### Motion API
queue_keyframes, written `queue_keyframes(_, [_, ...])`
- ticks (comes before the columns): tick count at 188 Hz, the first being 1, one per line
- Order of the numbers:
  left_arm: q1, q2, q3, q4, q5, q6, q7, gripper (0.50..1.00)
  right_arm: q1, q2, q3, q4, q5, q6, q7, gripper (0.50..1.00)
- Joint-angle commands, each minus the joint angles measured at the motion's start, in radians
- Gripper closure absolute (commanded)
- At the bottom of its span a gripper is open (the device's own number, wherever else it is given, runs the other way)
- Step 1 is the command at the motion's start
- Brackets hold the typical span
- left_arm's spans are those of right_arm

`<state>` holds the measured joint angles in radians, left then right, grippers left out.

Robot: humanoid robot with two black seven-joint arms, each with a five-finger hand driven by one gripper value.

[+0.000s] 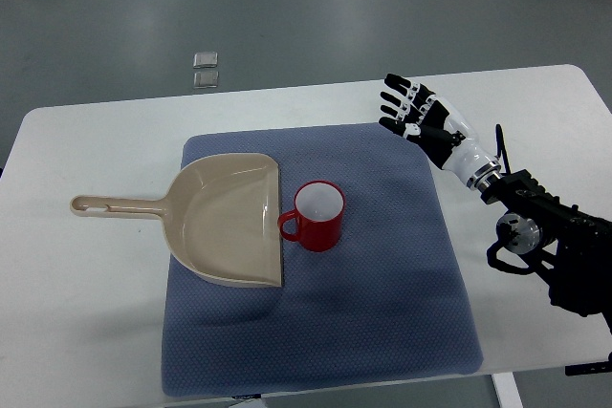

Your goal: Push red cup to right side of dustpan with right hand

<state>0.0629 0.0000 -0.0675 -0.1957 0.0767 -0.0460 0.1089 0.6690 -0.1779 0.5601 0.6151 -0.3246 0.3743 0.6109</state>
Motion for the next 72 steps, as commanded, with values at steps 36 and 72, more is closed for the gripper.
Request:
queue_keyframes(36, [0.000,0.000,-0.002,0.001,0.000,0.000,0.000,0.500,-0.003,0.038,0.000,-0.014,0.006,-0.046,0.000,0.566])
queue_keyframes(72, [0.000,0.000,-0.002,0.001,0.000,0.000,0.000,0.500,-0.003,0.041,0.000,-0.032,0.006,-0.044,0.000,0.566])
